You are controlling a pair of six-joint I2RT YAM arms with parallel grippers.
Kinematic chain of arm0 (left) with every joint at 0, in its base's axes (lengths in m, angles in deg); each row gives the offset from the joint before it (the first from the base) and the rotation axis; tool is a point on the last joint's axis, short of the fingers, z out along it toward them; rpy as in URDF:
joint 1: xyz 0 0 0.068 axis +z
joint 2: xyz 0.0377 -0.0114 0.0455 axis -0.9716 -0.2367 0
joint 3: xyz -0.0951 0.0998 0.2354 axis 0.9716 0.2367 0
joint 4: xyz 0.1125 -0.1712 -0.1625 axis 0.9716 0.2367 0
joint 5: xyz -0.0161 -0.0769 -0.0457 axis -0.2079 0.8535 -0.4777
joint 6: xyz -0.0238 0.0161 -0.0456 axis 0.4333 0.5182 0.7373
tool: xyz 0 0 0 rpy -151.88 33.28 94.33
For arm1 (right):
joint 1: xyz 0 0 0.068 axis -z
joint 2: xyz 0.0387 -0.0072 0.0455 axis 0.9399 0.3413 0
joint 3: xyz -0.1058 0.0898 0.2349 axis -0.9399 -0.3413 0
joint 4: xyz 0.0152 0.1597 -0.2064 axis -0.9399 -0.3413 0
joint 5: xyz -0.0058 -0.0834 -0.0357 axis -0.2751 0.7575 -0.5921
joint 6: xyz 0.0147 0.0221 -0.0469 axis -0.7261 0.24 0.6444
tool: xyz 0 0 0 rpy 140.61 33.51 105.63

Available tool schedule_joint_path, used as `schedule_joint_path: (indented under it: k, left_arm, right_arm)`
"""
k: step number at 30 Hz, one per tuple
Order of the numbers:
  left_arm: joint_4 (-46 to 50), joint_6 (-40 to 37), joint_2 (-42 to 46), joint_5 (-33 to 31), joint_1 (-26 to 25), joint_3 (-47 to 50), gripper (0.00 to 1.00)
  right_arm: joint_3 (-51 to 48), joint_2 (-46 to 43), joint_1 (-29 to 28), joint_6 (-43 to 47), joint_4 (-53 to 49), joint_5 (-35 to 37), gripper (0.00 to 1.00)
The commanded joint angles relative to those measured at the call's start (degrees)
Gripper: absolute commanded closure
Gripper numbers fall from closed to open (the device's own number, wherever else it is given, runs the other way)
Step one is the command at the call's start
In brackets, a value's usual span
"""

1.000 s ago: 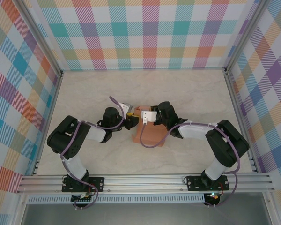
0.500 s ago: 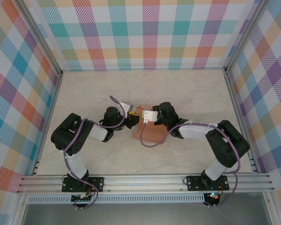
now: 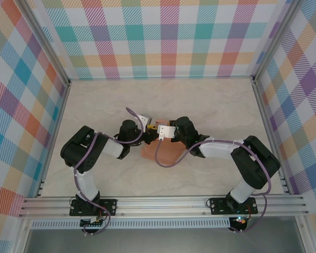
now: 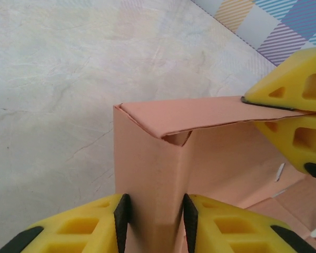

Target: Fold the paper box

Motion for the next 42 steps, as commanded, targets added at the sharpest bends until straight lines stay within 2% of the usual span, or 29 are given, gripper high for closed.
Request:
schedule_joint_path:
  k: [1, 3, 8, 11, 15, 20, 29, 34, 38, 42]
  left_arm:
    - [-2.93, 0.28, -0.67, 3.80, -1.88, -1.40, 0.65]
    - [-2.00, -0.31, -0.43, 1.99, -2.41, -1.13, 0.65]
    - [-1.11, -1.69, 0.20, -7.20, -4.69, 0.29, 0.66]
    - [1.18, -3.18, 0.48, -10.91, -6.57, -0.23, 0.72]
    - [2.79, -4.38, 0.52, -14.74, -8.03, -0.82, 0.74]
    - [4.47, -4.74, 0.39, -17.42, -8.12, -0.95, 0.80]
    - [5.36, -6.73, -0.03, -22.30, -8.12, -1.32, 0.93]
    - [1.51, -5.77, -2.94, -22.74, -8.07, -1.04, 0.98]
    - [-0.61, -4.92, -4.33, -22.69, -8.12, -0.49, 1.00]
    - [-1.05, -5.51, -4.35, -22.42, -7.90, -0.40, 1.00]
  right_arm:
    - [-1.10, -0.79, -2.54, -2.36, -1.85, -9.24, 0.91]
    - [-1.07, -0.95, -2.54, -3.68, -1.93, -9.09, 0.90]
    - [-1.32, -1.82, -2.87, -8.09, -1.12, -8.74, 0.89]
    - [-1.10, -1.62, -4.22, -9.14, -1.26, -7.25, 0.89]
    - [-0.13, -0.69, -6.11, -10.91, -1.97, -3.89, 0.88]
    - [-0.87, -1.16, -6.21, -13.24, -1.24, -1.95, 0.86]
    - [-3.78, -4.67, -6.20, -11.47, -3.39, -5.87, 0.83]
    - [-6.63, -5.25, -6.18, -12.28, -1.61, -6.10, 0.82]
    - [-8.04, -10.47, -5.61, -15.21, -2.25, -7.96, 0.80]
    - [-7.93, -18.96, -1.89, -21.18, -6.56, -13.46, 0.74]
